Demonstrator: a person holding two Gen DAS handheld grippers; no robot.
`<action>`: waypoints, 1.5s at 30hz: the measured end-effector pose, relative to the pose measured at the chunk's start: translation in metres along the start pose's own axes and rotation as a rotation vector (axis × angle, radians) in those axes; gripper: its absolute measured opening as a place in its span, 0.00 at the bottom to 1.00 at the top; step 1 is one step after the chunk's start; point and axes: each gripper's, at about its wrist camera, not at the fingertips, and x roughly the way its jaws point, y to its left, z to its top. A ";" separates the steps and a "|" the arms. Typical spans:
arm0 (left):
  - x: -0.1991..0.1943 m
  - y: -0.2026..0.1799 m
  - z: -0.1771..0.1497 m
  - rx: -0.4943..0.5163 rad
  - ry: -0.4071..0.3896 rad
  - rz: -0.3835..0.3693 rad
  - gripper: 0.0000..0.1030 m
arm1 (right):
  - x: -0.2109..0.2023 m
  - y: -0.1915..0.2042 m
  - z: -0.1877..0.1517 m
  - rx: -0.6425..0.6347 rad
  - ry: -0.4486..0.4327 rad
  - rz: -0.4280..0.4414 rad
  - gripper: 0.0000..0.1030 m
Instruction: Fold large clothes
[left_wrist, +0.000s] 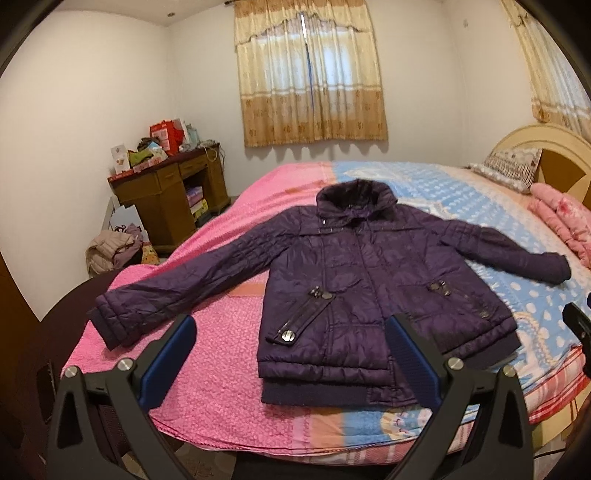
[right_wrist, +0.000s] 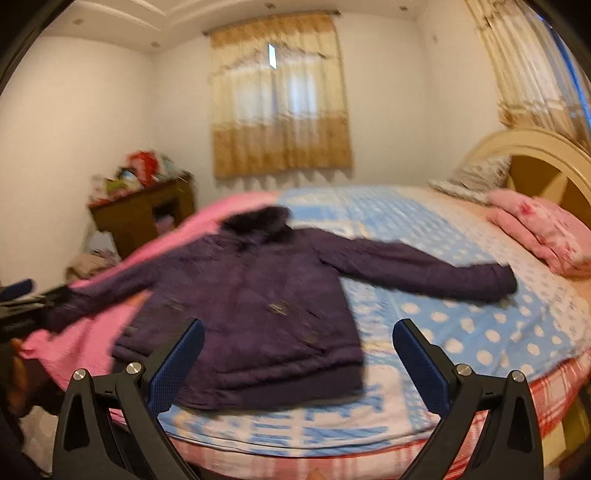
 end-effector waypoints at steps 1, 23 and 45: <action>0.004 -0.002 0.001 0.002 0.002 0.002 1.00 | 0.010 -0.009 -0.003 0.009 0.025 -0.015 0.99; 0.165 -0.047 0.033 0.009 0.075 0.091 1.00 | 0.154 -0.297 0.016 0.796 0.116 -0.167 0.99; 0.173 -0.036 0.035 -0.085 0.110 0.032 1.00 | 0.163 -0.347 0.083 0.888 -0.094 -0.079 0.28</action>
